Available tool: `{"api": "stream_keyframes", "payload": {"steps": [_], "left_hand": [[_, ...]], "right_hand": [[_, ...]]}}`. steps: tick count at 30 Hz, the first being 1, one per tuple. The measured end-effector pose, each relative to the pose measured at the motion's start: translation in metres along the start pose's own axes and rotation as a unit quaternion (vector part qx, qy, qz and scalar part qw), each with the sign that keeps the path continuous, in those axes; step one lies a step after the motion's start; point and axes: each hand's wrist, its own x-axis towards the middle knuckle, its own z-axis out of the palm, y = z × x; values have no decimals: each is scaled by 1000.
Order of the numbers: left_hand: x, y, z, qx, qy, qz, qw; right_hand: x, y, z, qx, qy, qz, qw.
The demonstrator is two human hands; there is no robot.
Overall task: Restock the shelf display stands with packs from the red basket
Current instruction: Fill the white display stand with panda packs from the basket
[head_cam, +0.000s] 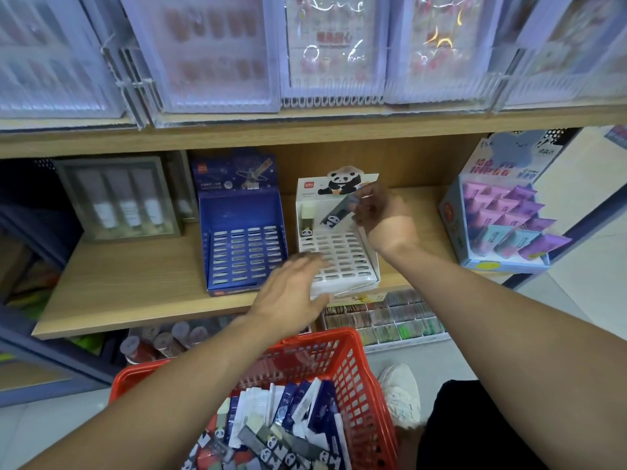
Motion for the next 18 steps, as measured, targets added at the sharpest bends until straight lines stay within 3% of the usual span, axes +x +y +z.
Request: {"api": "stream_keyframes", "payload": {"steps": [2,5,14,18], "left_hand": [[-2,-2,5,59,-60,33,996],[-1,-3,9,106,-97,42,989],[-2,-3,10,123,-104,54,985],[-3,-3,10,124,-104,53,985]], "right_hand": [[0,3,2,-91,2,-39,995],[5,8,13,-129,-17,-76,989],[16,16,24,-188,-39,-98,976],[16,5,23,-265,-38,-117,956]]}}
